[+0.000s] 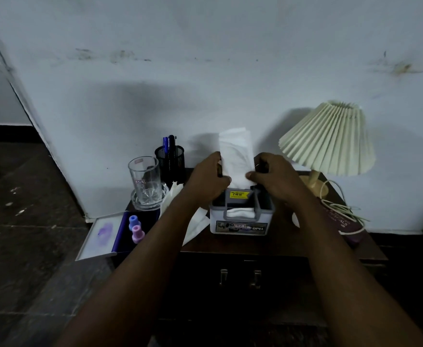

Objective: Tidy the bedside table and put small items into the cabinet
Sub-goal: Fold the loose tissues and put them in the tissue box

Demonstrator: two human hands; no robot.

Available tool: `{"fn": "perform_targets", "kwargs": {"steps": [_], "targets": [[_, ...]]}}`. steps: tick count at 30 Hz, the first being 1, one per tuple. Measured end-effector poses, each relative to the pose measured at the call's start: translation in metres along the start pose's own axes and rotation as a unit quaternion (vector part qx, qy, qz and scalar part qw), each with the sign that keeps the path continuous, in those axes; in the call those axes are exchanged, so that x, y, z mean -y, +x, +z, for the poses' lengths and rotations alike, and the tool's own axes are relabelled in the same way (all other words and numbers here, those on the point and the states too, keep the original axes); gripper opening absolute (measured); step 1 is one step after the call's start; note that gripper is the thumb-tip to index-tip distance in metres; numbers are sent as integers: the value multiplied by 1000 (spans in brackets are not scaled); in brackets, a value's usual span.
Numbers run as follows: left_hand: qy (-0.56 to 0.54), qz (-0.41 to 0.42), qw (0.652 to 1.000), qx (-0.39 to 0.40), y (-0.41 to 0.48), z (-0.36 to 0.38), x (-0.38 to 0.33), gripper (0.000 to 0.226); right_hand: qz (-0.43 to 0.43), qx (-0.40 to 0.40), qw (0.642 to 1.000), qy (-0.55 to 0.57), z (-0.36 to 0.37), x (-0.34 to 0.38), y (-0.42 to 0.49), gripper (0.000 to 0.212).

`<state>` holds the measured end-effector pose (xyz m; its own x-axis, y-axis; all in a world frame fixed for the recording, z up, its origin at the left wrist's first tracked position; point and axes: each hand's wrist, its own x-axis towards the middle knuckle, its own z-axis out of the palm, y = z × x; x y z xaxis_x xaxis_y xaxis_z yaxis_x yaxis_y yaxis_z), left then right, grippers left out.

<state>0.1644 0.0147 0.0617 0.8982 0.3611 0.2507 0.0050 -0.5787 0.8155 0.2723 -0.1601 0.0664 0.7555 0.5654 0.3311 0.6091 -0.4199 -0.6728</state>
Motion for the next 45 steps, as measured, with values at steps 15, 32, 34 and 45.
{"fn": "perform_targets", "kwargs": {"steps": [15, 32, 34, 45], "targets": [[100, 2, 995, -17, -3, -3, -11, 27, 45, 40, 998, -7, 10, -1, -1, 15], [17, -33, 999, -15, -3, -6, 0, 15, 58, 81, 991, 86, 10, 0, -3, 35], [29, -23, 999, -21, -2, -5, 0, 14, 51, 65, 995, 51, 12, 0, -4, 25], [22, -20, 1000, -4, -5, -7, -5, 45, 30, 54, 993, 98, 9, -2, -2, 41]]}}
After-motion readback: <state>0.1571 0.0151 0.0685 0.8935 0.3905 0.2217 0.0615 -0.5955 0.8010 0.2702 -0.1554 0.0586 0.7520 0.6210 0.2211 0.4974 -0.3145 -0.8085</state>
